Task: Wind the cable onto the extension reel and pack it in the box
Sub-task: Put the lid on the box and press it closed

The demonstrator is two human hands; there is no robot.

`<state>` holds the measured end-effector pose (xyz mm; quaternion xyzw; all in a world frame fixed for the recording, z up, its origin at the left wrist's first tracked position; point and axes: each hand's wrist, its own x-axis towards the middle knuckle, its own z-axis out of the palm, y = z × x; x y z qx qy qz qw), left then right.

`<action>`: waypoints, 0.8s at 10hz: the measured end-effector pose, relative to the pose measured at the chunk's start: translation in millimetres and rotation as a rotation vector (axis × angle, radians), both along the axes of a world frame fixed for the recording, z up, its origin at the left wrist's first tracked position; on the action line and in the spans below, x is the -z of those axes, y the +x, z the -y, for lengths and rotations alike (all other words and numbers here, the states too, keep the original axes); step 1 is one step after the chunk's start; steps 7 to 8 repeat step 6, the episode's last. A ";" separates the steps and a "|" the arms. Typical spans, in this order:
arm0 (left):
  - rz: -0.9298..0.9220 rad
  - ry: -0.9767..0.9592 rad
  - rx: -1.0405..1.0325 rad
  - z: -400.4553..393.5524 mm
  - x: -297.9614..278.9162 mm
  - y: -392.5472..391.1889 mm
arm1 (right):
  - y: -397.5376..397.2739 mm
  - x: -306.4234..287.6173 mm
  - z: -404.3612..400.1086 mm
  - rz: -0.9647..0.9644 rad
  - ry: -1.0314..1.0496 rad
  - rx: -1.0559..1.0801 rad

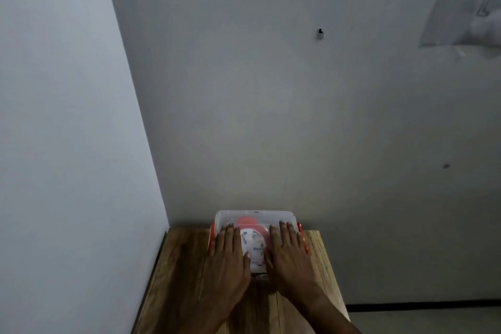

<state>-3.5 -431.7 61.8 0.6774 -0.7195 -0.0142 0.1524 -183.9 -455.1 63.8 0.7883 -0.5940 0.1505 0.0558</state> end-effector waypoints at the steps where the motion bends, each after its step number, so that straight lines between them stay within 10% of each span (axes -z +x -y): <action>1: 0.036 0.043 -0.024 3.7 19.2 0.7 | -1.4 9.6 0.3 -0.011 0.033 0.004; 8: 0.091 -0.024 -0.135 8.1 -21.4 -9.4 | -14.2 -14.1 7.8 -0.006 -0.030 0.044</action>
